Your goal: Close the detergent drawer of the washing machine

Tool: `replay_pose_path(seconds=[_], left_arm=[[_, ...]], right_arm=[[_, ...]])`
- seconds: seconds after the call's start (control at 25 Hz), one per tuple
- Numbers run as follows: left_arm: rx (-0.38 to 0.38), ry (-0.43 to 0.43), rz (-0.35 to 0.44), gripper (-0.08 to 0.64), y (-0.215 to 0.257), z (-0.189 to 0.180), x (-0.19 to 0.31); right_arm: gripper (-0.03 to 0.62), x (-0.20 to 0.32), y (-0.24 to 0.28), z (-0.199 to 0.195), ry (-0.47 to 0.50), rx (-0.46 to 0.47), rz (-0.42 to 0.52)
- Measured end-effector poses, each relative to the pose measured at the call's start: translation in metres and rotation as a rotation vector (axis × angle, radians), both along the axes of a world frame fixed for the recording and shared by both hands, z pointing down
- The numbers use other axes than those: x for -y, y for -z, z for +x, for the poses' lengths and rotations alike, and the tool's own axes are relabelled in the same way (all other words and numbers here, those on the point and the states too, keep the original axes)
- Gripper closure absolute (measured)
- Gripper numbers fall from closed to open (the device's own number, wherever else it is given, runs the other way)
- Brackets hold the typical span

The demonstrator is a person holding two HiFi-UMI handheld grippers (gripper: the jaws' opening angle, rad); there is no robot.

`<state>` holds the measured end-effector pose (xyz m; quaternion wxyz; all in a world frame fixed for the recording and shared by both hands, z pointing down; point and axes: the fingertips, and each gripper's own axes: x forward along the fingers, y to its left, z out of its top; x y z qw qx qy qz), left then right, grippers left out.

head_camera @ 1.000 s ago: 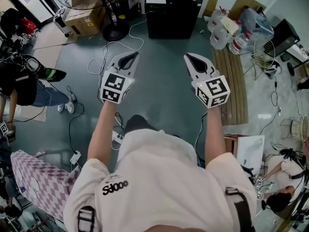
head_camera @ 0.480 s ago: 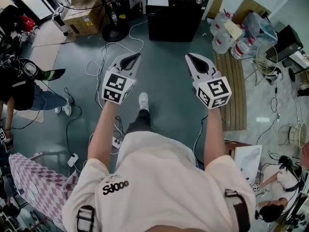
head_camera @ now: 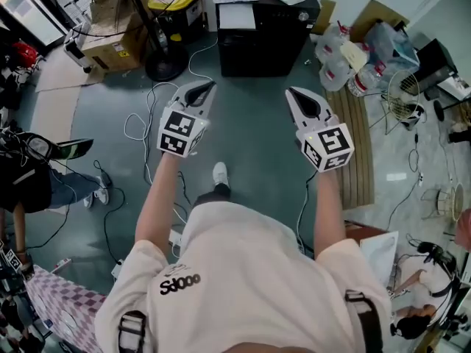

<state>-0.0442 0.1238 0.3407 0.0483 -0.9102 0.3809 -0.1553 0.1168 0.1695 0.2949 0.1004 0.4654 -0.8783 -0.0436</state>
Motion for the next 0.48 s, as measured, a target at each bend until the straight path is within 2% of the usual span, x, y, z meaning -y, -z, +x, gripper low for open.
replay_pose_path(seconds=[0.28, 0.4, 0.48], left_arm=[[-0.017, -0.011, -0.018, 0.541, -0.006, -0.017, 0.101], [-0.030, -0.018, -0.023, 0.541, -0.013, -0.029, 0.140], [-0.006, -0.039, -0.033, 0.541, -0.019, -0.034, 0.162]], right_arm=[[0.595, 0.106, -0.011, -0.005, -0.085, -0.017, -0.034], [0.595, 0.154, -0.025, -0.006, -0.186, -0.062, -0.053], [0.595, 0.180, -0.032, -0.007, -0.248, -0.084, -0.063]])
